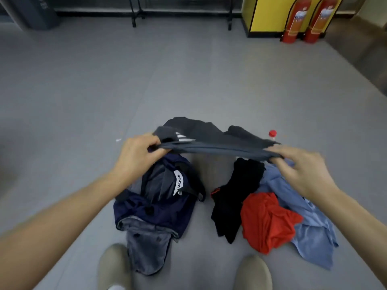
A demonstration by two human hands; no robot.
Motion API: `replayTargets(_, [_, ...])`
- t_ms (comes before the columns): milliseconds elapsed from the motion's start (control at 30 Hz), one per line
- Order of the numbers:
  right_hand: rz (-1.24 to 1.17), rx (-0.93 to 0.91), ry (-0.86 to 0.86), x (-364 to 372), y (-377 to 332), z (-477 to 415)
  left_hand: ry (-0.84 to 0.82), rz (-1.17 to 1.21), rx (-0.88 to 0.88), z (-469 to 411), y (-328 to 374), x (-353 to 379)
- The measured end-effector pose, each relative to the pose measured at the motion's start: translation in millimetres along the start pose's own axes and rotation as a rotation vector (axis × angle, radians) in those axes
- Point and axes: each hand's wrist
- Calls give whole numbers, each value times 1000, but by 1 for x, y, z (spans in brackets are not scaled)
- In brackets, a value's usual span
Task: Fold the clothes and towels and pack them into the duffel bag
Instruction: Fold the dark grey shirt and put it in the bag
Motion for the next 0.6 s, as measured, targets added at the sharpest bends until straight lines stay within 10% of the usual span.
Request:
replayTargets(200, [8, 46, -373, 171, 81, 123, -279, -106, -54, 83, -116, 181])
replayTargets(367, [5, 86, -578, 271, 121, 202, -442, -366, 284, 133, -168, 289])
replayTargets(600, [142, -66, -501, 326, 120, 202, -542, -587, 203, 141, -219, 318])
Point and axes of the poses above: each hand's wrist, its own z-axis away from the middle knuckle, its own x-axis out of the palm, y = z × x, and after that the axes turned 10 degrees about -x, right-handed
